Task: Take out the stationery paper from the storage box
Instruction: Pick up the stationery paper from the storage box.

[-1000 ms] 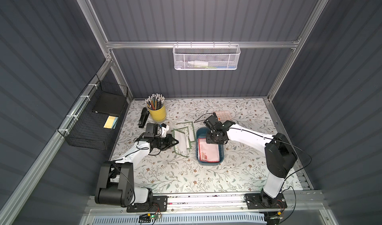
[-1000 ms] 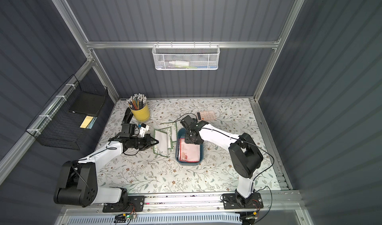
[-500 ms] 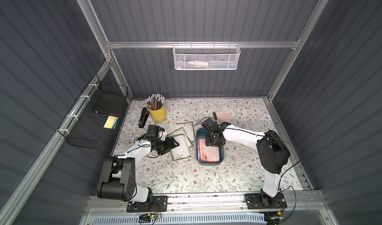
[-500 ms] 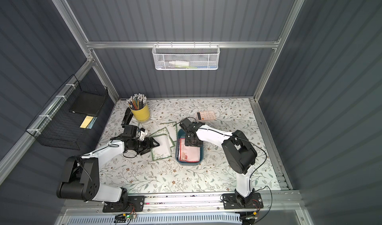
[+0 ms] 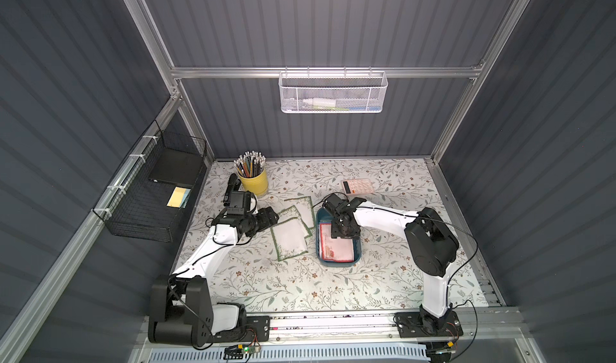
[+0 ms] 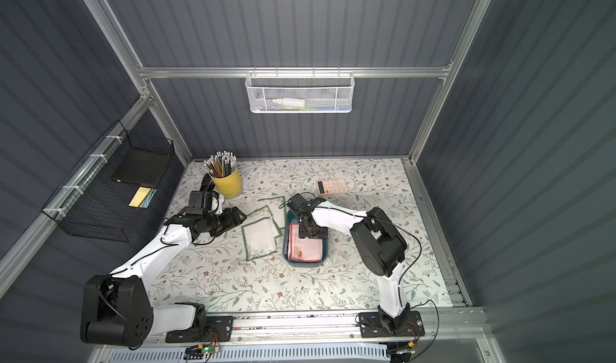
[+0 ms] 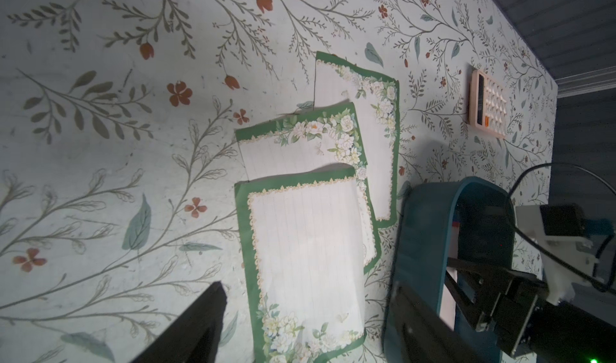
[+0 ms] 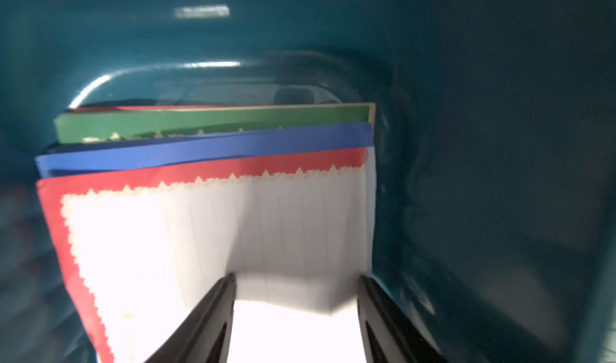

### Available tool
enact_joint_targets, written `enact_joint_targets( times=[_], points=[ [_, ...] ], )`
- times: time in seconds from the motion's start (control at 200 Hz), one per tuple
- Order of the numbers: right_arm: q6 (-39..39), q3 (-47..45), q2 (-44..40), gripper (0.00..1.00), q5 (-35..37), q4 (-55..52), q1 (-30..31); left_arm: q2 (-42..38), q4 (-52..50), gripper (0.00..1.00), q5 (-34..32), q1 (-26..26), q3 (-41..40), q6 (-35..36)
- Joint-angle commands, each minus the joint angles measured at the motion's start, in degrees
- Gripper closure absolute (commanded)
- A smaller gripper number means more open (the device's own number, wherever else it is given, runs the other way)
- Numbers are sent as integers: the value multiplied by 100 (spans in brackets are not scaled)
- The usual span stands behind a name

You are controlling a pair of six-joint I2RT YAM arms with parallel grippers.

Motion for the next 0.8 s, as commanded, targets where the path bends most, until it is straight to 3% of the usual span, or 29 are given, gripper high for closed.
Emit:
enact_joint_targets(
  times=[0.0, 0.21, 0.45, 0.795],
  points=[
    [38, -38, 117, 36, 68, -115, 38, -27, -99, 19, -85, -20, -13, -117],
    [62, -324, 251, 36, -275, 267, 36, -19, -65, 19, -35, -20, -47, -122],
    [118, -719, 246, 43, -475, 542, 44, 32, -71, 19, -14, -19, -107, -87],
    [47, -793, 273, 76, -570, 602, 40, 87, -59, 20, -9, -20, -126, -90]
  ],
)
